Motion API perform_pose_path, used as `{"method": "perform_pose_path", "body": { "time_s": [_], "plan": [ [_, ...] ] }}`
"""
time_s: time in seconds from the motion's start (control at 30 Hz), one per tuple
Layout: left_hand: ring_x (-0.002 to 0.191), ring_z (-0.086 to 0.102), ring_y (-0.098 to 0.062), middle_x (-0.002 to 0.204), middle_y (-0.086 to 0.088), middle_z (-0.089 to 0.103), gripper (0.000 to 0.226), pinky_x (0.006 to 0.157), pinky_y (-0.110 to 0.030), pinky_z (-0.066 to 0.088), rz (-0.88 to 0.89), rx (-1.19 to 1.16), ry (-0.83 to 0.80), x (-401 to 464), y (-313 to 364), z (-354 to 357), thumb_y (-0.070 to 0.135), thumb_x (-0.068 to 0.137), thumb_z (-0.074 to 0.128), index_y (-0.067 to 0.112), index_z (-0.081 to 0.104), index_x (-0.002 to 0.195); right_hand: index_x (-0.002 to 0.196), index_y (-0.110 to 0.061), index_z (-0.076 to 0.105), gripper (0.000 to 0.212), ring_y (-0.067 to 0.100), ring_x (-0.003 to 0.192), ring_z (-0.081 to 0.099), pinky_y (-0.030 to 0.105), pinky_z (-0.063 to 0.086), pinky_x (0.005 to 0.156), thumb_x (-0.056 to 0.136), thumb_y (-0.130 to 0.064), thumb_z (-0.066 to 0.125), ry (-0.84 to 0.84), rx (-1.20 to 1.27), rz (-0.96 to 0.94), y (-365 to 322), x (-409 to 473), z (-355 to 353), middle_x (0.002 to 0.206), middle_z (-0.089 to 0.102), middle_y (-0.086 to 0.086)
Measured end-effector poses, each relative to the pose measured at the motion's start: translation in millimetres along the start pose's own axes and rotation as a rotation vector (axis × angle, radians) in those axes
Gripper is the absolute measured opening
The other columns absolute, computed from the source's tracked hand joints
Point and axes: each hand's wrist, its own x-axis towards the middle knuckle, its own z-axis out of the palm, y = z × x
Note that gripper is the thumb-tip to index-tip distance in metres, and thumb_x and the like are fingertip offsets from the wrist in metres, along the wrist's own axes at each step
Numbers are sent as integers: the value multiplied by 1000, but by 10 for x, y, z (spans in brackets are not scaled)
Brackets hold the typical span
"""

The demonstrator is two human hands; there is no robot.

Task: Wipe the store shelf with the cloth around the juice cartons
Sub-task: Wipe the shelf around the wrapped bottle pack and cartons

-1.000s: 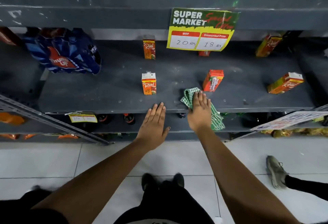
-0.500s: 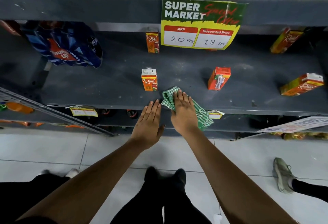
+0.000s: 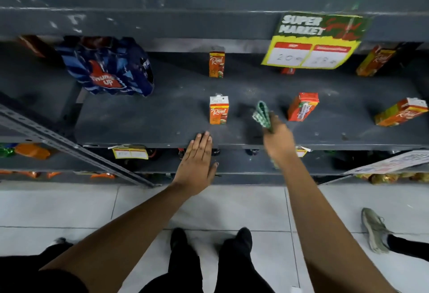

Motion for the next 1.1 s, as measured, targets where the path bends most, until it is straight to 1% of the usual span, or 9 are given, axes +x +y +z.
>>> {"method": "perform_pose_path", "body": {
  "time_s": [0.1,0.27,0.4,0.67,0.87,0.93,1.0,1.03,1.1],
  "plan": [
    [152,-6,-26,165,-12,-5,74,120,-36,-8,28,18,-28,-38,-75,-10,48,99,15,3,0,155,149,-11,23,66,34,143,23,46,20,118,87,-5,44,-46,-318,-21,245,13,54,156,25,15],
    [153,4,-28,165,-14,8,70,123,-40,2,64,40,1,-188,-559,-55,44,101,23,0,12,155,150,-9,17,68,28,148,10,42,7,121,87,-11,44,-31,-426,-124,22,-205,551,160,13,11],
    [153,7,-26,165,-12,14,66,124,-41,8,113,-10,12,-276,-768,-67,40,102,30,2,17,155,150,-11,19,67,26,148,11,40,6,121,88,-7,43,-42,-428,-137,-185,-359,765,160,14,10],
    [152,14,-26,163,-10,22,62,123,-36,4,155,-87,56,-350,-1040,-171,37,102,33,3,27,153,150,-13,18,67,24,149,8,36,4,122,89,-4,41,-113,-374,-260,-781,-717,1216,161,11,8],
    [145,32,-36,149,-22,45,50,120,-47,22,74,-150,161,-489,-1306,-157,24,96,46,-3,49,138,149,-13,26,62,26,146,18,34,12,120,90,-10,45,-196,-305,-428,-1395,-835,1645,158,22,10],
    [148,23,-34,154,-21,37,56,122,-46,18,6,-144,165,-575,-1436,-135,26,97,48,-2,40,144,143,-16,38,51,31,134,41,35,33,110,92,-13,45,-323,-131,-351,-1544,-750,1624,146,43,16],
    [152,11,-32,163,-16,21,65,123,-46,14,-70,-122,147,-670,-1585,-135,33,99,41,0,23,153,136,-19,46,43,36,111,60,39,49,90,93,-12,45,-224,45,-233,-1605,-571,1532,124,62,18],
    [152,8,-31,164,-14,16,68,123,-46,14,-102,-131,139,-720,-1659,-145,34,100,39,2,18,155,138,-18,42,47,36,114,59,40,50,91,92,-9,44,-115,55,-189,-1626,-483,1498,127,61,17],
    [153,2,-29,165,-12,9,69,122,-44,10,-144,-159,124,-808,-1780,-166,35,101,39,4,11,156,146,-9,28,59,33,137,38,46,35,111,90,-2,42,0,-57,-163,-1612,-363,1536,148,40,15]
  ]
}}
